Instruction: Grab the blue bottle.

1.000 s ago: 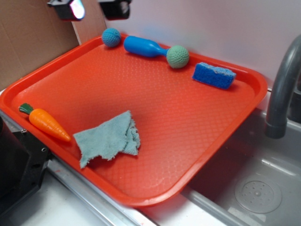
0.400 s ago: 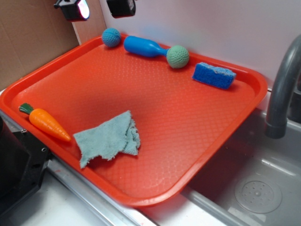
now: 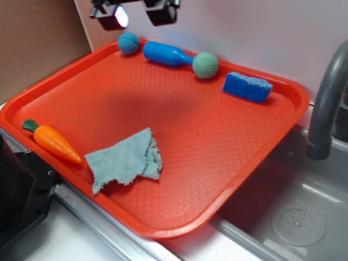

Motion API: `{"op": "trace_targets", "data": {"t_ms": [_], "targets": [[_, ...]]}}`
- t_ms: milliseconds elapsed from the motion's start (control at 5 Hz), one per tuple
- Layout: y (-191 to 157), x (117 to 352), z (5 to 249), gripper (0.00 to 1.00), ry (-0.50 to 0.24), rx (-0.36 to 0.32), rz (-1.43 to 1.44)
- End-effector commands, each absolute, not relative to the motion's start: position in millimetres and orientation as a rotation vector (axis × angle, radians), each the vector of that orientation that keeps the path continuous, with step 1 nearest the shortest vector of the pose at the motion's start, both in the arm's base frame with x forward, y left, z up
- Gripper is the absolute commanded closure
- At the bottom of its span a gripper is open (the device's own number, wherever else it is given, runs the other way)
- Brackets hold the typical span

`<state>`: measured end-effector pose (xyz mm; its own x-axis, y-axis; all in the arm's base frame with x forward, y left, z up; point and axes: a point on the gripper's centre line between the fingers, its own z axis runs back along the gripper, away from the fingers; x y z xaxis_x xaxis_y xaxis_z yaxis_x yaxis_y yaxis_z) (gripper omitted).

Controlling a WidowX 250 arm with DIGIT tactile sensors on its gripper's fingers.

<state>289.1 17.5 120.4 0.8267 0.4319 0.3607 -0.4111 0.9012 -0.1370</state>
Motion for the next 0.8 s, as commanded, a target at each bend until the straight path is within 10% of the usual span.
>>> {"op": "trace_targets", "data": {"t_ms": [0, 600], "targets": [[30, 335, 101, 0.0, -0.44, -0.047, 0.423], [33, 360, 73, 0.0, -0.43, 0.064, 0.618]]}}
